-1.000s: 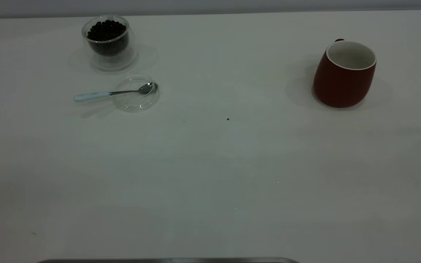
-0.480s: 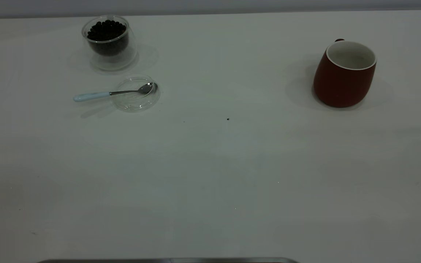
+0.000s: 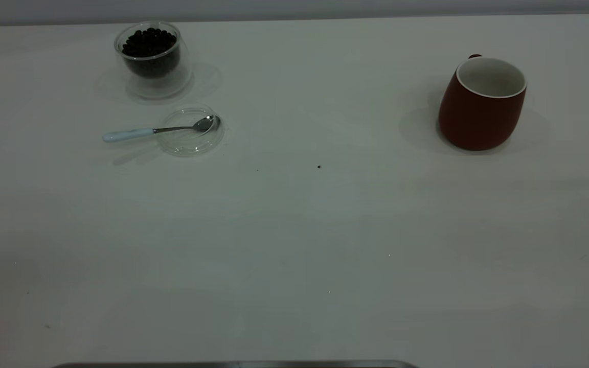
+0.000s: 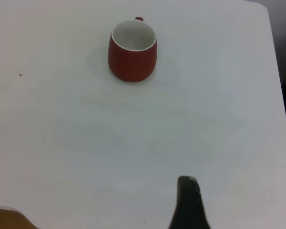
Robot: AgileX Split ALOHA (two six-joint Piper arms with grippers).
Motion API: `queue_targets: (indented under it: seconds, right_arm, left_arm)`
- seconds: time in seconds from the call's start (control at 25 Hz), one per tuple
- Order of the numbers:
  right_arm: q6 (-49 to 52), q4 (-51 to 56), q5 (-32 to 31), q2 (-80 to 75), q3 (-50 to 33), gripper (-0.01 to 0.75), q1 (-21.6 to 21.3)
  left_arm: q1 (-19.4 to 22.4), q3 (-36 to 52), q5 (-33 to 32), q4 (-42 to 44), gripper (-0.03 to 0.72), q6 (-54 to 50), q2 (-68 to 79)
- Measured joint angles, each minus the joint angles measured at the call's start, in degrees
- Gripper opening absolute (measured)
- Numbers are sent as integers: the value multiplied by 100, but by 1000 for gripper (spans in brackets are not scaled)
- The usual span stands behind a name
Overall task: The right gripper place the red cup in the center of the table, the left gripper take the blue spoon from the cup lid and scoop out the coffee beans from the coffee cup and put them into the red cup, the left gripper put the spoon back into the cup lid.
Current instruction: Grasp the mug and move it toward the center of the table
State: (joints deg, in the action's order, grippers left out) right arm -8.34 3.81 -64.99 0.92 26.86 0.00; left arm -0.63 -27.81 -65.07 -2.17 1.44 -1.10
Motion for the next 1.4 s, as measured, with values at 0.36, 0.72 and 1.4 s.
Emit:
queue_targets:
  seconds: [0.36,0.72,1.4]
  right_arm:
    - [0,-4,0,0,0,590,0]
    - [121,-87,0,0,0,590,0]
    - [301,-864,1290,-2832,350,707,0]
  left_arm:
    - [0,0,0,0,595,5,0]
    - [0,0,0,0,595,5,0]
    - [0,0,0,0,595,16,0]
